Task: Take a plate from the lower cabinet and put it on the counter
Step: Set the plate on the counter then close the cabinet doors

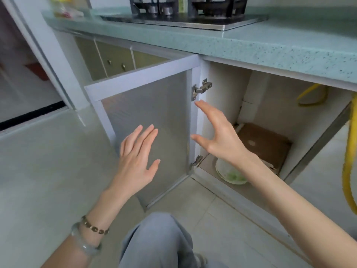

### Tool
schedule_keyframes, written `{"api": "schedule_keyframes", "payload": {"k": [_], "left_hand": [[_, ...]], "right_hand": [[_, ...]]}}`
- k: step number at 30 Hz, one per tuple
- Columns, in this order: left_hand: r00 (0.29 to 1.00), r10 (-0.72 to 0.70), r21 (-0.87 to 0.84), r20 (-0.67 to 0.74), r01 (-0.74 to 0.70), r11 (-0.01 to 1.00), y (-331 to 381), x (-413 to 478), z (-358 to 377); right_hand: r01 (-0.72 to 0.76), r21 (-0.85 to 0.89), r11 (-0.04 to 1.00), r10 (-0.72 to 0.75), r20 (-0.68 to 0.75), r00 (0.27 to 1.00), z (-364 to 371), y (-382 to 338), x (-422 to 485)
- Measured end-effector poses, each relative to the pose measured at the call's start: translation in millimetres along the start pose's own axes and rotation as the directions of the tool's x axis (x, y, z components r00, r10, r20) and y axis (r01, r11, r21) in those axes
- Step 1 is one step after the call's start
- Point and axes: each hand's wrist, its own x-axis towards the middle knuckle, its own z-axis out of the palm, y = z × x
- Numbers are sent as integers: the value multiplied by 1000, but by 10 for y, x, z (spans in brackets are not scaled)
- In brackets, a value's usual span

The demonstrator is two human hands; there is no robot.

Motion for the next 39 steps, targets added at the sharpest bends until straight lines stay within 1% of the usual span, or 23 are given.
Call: {"api": "schedule_keyframes", "payload": {"k": [2,4,6,8,10,12,14,16,18,21,23,28,31,34,37,39], "left_hand": [[998,-68,43,-9,68,997,-158,-139,-120],[994,-108,70,-14,109,992,-284,-287,-197],[989,-144,90,-45,148,985,-390,-421,-232],[974,-210,110,-88,219,969,-487,-512,-250],[944,-302,105,-134,317,943,-593,-535,-247],[890,-426,33,-163,437,899,-692,-495,-210],[844,-515,-38,-150,515,856,-763,-409,-156],[838,-534,-64,-109,530,845,-798,-305,-85],[838,-542,-107,-61,534,839,-793,-219,-7],[819,-574,-222,-15,557,800,-750,-147,72],[817,-575,-287,-48,540,791,-729,-138,95],[843,-531,-374,-88,466,802,-761,-180,94],[833,-549,-478,-67,456,751,-732,-183,109],[846,-532,-570,-25,425,703,-636,-205,118],[862,-506,-600,33,422,679,-577,-286,139],[888,-455,-612,68,397,684,-505,-339,132]], "right_hand": [[129,-59,990,-125,73,990,125,-152,216],[294,-160,942,-276,126,953,235,-314,422],[466,-276,841,-430,183,884,328,-477,611],[599,-370,710,-554,232,800,403,-642,794],[684,-425,593,-637,272,721,461,-813,973],[734,-457,503,-678,318,662,527,-974,1133],[761,-482,433,-695,359,623,618,-1112,1249],[770,-521,369,-676,419,607,725,-1192,1322],[753,-568,331,-618,473,628,826,-1204,1371],[716,-633,296,-557,494,667,879,-1191,1405],[703,-668,244,-565,492,663,865,-1202,1414],[691,-716,103,-604,507,615,780,-1186,1332],[689,-720,87,-576,528,624,724,-1197,1256],[684,-725,78,-571,530,627,619,-1229,1153],[673,-733,102,-567,513,644,506,-1256,975],[665,-736,125,-583,488,649,433,-1229,836]]}}
